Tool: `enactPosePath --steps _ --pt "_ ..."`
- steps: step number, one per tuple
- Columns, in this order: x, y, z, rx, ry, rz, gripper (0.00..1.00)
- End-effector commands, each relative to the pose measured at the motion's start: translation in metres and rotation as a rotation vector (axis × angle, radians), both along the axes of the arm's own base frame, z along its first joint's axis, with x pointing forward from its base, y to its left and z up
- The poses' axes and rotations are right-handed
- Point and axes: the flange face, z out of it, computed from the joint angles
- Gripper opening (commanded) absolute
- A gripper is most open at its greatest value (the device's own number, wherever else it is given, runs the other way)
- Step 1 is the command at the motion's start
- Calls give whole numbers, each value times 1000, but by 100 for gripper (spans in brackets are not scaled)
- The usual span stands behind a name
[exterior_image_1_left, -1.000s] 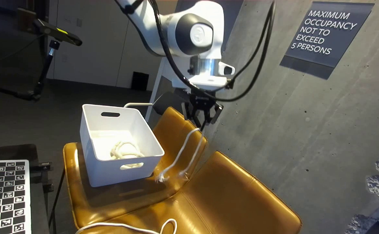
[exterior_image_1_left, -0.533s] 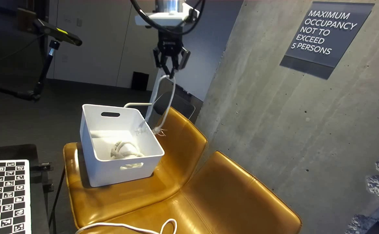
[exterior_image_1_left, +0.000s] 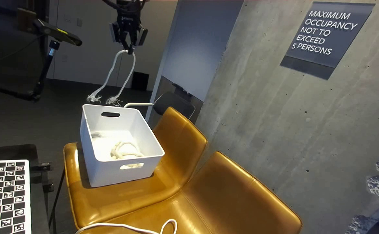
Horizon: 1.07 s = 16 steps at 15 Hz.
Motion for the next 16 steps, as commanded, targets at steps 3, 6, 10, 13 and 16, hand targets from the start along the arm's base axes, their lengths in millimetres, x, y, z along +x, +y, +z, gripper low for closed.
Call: enactPosePath --steps 3,6,10,13,16 --pt "5 -20 -27 13 39 -28 3" --pt "5 -25 -41 2 55 -33 3" --pt "1 -34 -54 -5 70 -51 44" --pt "-8 -55 -73 -12 81 -64 65" --pt "-17 -103 -104 -15 118 -98 86"
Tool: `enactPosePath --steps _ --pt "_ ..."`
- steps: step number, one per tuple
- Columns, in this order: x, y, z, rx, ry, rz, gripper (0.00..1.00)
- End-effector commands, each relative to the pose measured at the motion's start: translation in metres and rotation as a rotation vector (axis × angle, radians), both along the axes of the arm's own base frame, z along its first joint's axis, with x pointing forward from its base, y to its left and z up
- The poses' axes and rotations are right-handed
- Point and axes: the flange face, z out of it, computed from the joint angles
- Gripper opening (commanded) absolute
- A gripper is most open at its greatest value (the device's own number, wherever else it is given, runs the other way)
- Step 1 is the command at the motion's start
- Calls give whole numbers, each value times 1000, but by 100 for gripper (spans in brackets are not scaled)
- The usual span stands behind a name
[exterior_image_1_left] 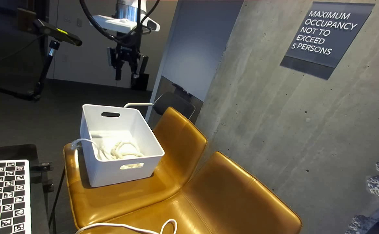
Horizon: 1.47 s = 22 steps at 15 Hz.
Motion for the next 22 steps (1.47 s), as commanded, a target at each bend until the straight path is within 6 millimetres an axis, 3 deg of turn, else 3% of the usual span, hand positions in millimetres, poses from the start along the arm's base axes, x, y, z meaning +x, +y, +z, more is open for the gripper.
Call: enactPosePath --steps 1,3,8,12,15,18,22 --pt "-18 -66 -31 10 30 -35 94" --pt "-23 -114 -54 17 71 -68 100" --pt "-38 -243 -109 24 162 -153 100" --pt "-34 -318 -155 26 173 -165 100" --pt "-26 -343 -197 7 174 -131 100" --pt "-12 -351 -241 5 197 -79 100" --pt "23 -354 -291 -12 198 -14 100"
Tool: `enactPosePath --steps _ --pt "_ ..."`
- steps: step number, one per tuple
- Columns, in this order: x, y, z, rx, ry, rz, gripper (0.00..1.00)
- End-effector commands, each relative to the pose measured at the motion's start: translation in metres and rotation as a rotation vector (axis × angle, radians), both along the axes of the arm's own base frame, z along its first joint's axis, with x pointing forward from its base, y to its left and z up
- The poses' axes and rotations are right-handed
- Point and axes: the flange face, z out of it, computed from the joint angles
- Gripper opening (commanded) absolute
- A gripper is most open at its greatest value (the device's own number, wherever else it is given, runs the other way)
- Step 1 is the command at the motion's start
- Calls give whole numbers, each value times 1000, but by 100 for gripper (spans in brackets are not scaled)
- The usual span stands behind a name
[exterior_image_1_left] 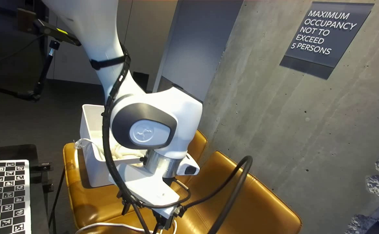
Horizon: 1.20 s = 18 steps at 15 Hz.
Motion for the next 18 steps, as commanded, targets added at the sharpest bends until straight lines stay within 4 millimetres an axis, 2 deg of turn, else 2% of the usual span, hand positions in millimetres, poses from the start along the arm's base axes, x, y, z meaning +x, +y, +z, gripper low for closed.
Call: enactPosePath --steps 1,6,11,18 --pt "39 -6 -39 -11 -10 74 100" --pt "73 -13 -89 -62 0 159 100" --pt "97 -14 -125 -93 13 205 100" --pt "115 -20 -171 -116 26 211 100"
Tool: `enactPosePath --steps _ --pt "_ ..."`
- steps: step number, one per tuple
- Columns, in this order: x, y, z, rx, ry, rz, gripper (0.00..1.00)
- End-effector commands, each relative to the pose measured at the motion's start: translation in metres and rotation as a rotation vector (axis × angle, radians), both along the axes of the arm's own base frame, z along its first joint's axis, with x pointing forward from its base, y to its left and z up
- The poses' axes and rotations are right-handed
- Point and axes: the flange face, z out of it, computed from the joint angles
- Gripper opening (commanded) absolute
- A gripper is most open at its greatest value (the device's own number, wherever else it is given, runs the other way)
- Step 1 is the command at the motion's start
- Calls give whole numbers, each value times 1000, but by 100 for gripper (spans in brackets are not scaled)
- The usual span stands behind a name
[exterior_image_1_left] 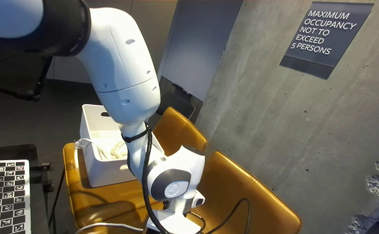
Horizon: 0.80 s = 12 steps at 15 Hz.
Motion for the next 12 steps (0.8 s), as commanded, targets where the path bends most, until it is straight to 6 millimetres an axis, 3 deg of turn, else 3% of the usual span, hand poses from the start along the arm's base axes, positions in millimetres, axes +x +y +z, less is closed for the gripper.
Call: enactPosePath --steps 1,2,7,10,12 --pt "11 -8 -22 -23 11 21 100" --pt "11 -9 -26 -25 17 21 81" --pt "-6 -17 -31 -41 60 9 43" --pt "-29 -20 -14 -63 90 4 21" --pt "-45 -19 9 -72 108 -8 6"
